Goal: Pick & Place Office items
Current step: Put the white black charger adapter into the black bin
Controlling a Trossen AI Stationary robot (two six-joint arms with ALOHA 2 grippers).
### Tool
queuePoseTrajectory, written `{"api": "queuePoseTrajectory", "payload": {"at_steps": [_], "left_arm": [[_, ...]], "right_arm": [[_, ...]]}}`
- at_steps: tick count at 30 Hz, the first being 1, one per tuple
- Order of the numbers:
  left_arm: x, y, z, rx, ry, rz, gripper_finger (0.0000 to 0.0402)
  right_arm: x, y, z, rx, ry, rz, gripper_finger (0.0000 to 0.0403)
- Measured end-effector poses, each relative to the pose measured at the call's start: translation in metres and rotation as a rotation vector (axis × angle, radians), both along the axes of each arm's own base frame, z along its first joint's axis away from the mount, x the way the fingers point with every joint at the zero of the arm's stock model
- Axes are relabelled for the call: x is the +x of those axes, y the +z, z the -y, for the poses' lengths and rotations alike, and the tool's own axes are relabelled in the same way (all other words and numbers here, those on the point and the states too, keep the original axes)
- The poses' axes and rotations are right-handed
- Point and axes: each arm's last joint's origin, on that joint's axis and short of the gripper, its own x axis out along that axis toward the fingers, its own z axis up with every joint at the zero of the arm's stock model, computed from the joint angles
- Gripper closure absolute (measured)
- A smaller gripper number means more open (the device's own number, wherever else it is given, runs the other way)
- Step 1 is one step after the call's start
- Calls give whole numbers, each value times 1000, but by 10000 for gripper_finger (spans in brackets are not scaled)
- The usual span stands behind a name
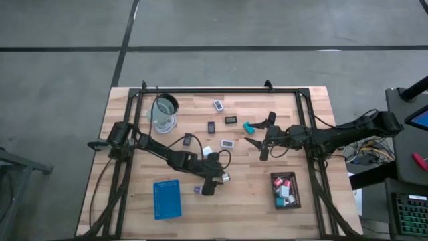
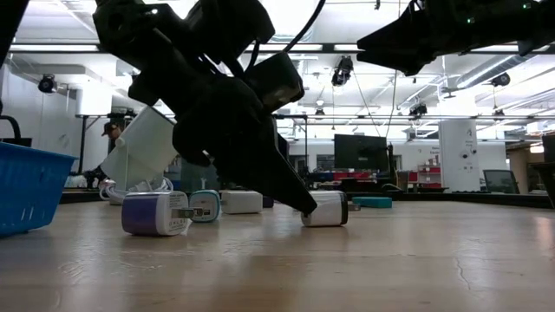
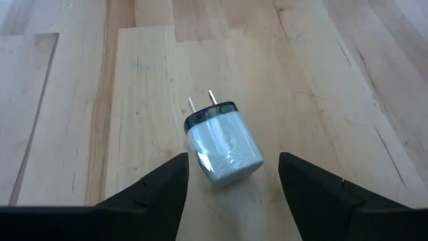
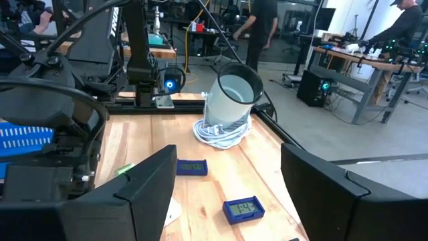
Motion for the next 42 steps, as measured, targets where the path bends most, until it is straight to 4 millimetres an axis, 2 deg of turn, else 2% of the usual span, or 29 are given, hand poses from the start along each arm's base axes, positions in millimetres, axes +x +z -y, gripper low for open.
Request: {"api": "queuePoseTrajectory", "payload": {"at_steps": [9, 16, 22, 26, 30, 33, 38, 42], "left_arm": [[-1, 6, 0, -2, -1, 13, 163], [-10, 40, -4, 43, 0, 106, 163], [-29, 72, -9, 110, -45, 196, 163], [-54, 89, -16, 136, -57, 267, 163], [-89, 104, -25, 142, -64, 389, 163], [-119, 105, -31, 149, -67, 502, 163], [-169, 97, -43, 164, -70, 624, 163], [-197, 91, -49, 155, -62, 684, 162]], "right_arm": [[0, 0, 0, 0, 0, 0, 148], [0, 0, 0, 0, -1, 0, 152], [0, 0, 0, 0, -1, -2, 145], [0, 0, 0, 0, 0, -2, 141], [0, 0, 0, 0, 0, -1, 140], [0, 0, 0, 0, 0, -1, 143], [0, 0, 0, 0, 0, -1, 149], [0, 0, 0, 0, 0, -2, 151]]}}
